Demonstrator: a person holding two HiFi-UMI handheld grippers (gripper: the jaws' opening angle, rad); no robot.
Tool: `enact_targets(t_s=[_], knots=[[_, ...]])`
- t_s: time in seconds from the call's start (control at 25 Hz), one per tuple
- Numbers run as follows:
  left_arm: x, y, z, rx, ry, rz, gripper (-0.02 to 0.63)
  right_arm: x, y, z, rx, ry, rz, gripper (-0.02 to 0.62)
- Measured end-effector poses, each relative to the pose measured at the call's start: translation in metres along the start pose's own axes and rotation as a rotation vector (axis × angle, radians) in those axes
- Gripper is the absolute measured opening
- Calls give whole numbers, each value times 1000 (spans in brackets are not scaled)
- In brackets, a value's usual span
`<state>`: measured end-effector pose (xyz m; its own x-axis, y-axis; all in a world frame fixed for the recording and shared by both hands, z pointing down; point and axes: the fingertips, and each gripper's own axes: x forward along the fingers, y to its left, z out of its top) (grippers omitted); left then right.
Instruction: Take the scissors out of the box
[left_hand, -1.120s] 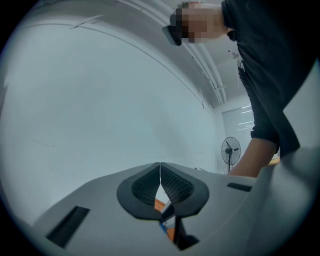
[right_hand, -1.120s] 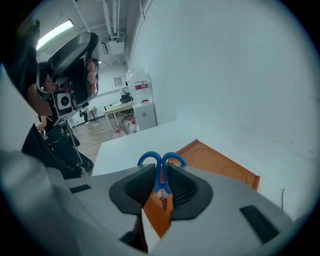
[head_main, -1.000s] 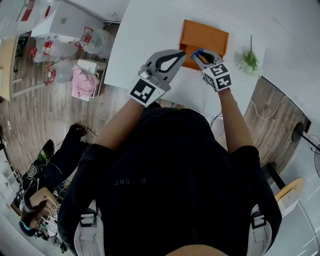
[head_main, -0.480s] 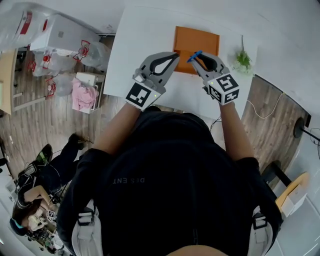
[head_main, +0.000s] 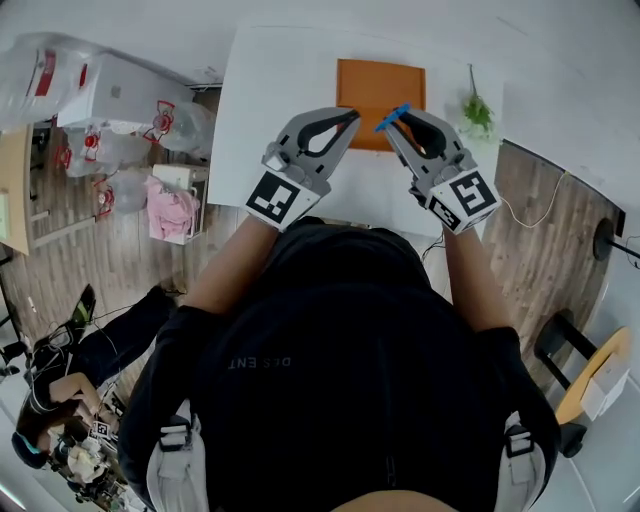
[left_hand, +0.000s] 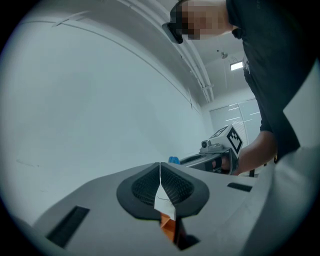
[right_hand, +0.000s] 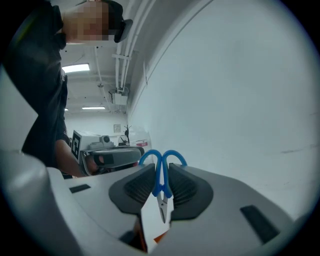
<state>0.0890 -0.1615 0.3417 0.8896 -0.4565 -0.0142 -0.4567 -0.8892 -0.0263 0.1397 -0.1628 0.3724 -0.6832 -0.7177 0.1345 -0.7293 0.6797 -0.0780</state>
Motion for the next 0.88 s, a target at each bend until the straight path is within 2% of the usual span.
enact_targets(t_s=[0.48, 0.64, 0.88], knots=[[0, -11, 29, 22, -22, -57, 21, -30, 12, 65, -54, -158, -25, 94], [1, -11, 37, 31, -42, -59, 21, -34, 11, 72, -76, -201, -50, 94], [0, -19, 41, 51, -38, -64, 21, -40, 14, 70, -78, -212, -63, 94]])
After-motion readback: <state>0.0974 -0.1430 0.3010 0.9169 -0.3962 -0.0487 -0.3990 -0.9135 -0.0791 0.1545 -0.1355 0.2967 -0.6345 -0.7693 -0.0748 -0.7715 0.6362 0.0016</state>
